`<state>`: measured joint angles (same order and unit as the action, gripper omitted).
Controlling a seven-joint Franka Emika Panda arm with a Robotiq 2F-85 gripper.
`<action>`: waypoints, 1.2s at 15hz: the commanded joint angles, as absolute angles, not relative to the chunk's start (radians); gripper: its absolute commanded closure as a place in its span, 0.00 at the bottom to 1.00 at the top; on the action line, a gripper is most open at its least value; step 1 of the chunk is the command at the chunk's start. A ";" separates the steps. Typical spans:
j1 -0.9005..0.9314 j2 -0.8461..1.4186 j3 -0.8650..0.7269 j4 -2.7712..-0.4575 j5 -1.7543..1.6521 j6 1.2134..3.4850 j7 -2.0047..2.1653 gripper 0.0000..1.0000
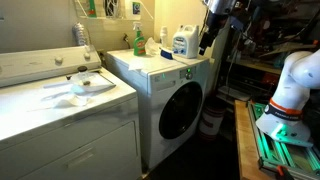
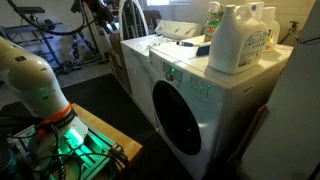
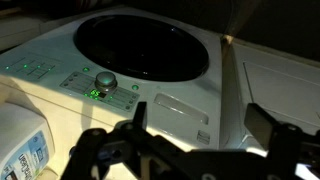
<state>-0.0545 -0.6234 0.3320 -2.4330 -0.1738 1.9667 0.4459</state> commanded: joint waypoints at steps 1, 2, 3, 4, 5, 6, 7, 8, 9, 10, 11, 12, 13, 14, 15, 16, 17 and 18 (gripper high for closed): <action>-0.027 -0.617 0.310 -2.430 -0.190 1.961 0.460 0.00; -0.027 -0.617 0.310 -2.430 -0.190 1.961 0.460 0.00; -0.027 -0.617 0.310 -2.430 -0.190 1.961 0.460 0.00; -0.027 -0.617 0.310 -2.430 -0.190 1.961 0.460 0.00; -0.027 -0.617 0.310 -2.430 -0.190 1.961 0.460 0.00; -0.027 -0.617 0.310 -2.430 -0.190 1.961 0.460 0.00; -0.027 -0.617 0.310 -2.430 -0.190 1.961 0.460 0.00; -0.027 -0.617 0.310 -2.430 -0.190 1.961 0.460 0.00; -0.027 -0.617 0.310 -2.430 -0.190 1.961 0.460 0.00; -0.027 -0.617 0.310 -2.430 -0.190 1.961 0.460 0.00; -0.065 -0.617 0.321 -2.445 -0.229 1.975 0.509 0.00; -0.061 -0.619 0.304 -2.456 -0.220 1.975 0.504 0.00; -0.070 -0.621 0.293 -2.478 -0.226 1.979 0.521 0.00; -0.079 -0.621 0.282 -2.498 -0.230 1.985 0.534 0.00; -0.093 -0.621 0.275 -2.519 -0.243 1.997 0.554 0.00; -0.102 -0.620 0.261 -2.540 -0.247 2.004 0.564 0.00; -0.113 -0.614 0.251 -2.559 -0.253 2.009 0.579 0.00; -0.122 -0.608 0.239 -2.581 -0.252 2.017 0.591 0.00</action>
<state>-0.1066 -0.6081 0.2687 -2.5097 -0.2266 1.9774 0.5372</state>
